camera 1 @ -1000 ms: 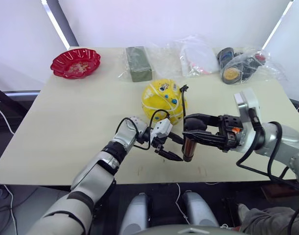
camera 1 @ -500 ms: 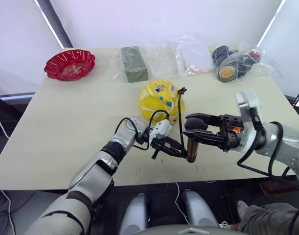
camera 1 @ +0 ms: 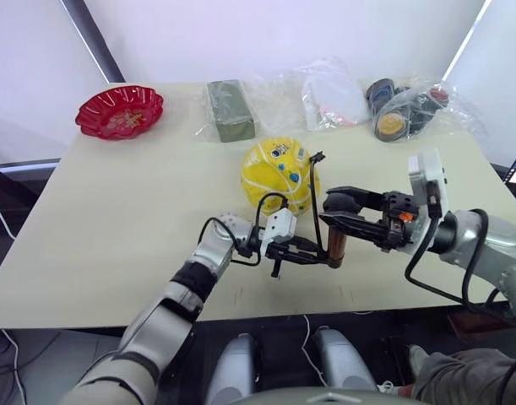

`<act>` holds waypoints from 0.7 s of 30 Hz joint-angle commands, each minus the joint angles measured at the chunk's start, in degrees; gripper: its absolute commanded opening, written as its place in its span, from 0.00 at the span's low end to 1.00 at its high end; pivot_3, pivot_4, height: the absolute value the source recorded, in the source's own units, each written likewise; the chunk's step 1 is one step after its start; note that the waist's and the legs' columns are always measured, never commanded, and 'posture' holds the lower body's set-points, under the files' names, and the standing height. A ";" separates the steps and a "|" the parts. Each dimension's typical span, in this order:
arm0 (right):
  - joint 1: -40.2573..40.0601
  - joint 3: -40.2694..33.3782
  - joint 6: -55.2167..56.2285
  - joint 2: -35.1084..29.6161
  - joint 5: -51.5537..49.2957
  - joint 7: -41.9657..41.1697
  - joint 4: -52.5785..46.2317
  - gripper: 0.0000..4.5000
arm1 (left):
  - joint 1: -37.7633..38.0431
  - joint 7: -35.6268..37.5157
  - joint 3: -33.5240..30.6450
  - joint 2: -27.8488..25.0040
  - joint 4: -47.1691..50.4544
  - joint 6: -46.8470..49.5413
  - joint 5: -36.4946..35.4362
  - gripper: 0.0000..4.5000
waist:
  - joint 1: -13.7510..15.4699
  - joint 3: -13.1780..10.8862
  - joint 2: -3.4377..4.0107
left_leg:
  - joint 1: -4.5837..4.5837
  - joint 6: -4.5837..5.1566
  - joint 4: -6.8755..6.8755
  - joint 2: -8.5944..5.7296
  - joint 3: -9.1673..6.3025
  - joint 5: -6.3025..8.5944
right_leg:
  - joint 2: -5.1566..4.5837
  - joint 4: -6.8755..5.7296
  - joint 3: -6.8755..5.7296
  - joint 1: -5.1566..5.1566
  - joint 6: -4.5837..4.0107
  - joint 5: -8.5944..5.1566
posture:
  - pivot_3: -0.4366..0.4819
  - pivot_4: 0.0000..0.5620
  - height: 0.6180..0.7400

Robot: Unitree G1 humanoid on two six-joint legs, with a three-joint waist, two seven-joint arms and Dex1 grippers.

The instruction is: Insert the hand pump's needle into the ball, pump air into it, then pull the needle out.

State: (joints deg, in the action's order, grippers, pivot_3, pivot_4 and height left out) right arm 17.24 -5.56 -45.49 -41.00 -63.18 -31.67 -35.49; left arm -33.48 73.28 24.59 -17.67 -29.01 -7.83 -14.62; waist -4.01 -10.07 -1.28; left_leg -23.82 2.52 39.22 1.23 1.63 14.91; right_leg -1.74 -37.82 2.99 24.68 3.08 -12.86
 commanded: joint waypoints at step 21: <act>-1.83 6.36 1.15 7.33 18.31 9.96 0.88 0.45 | 10.77 -25.66 -1.66 4.23 14.62 13.92 12.77 0.09 | 0.29 0.03 -0.02 | 0.05 0.00 0.01 -0.02 0.16 0.00 | -0.04 -0.04 0.07 0.01 0.04 0.03 | 0.48 0.27 1.00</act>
State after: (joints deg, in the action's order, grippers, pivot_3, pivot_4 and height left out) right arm 15.55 1.39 -44.73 -33.61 -46.90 -22.69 -33.22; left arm -22.16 47.99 23.11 -14.22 -14.31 8.19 -2.16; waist -3.72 -10.04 -1.30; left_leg -23.77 2.52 39.23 1.21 1.78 14.91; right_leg -1.78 -37.85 3.06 24.69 3.13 -12.83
